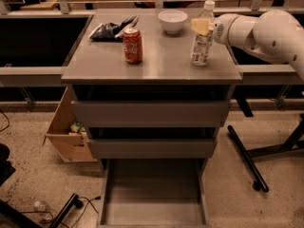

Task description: Pick blue plastic bottle from bottom drawer and place on counter

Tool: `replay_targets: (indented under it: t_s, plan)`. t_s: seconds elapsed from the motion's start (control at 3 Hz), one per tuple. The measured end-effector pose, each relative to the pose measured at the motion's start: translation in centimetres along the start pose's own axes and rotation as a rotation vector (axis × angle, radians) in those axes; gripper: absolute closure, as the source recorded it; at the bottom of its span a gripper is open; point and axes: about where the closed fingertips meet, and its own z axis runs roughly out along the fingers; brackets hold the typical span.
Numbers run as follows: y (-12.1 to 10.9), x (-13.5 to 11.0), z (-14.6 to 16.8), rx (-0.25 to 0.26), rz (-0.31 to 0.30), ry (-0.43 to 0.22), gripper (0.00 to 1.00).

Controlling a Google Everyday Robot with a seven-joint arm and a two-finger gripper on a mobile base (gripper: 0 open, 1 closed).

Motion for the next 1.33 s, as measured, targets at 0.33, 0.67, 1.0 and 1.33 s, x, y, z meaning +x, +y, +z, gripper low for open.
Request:
replay_targets:
  t_s: [0.33,0.67,1.0,1.33]
  plan:
    - [0.0,0.0,0.0,0.0,0.0,0.0,0.51]
    - [0.0,0.0,0.0,0.0,0.0,0.0,0.28]
    - [0.4,0.2,0.4,-0.017,0.004,0.005,0.0]
    - [1.3,0.3,1.0,-0.056,0.002,0.02,0.0]
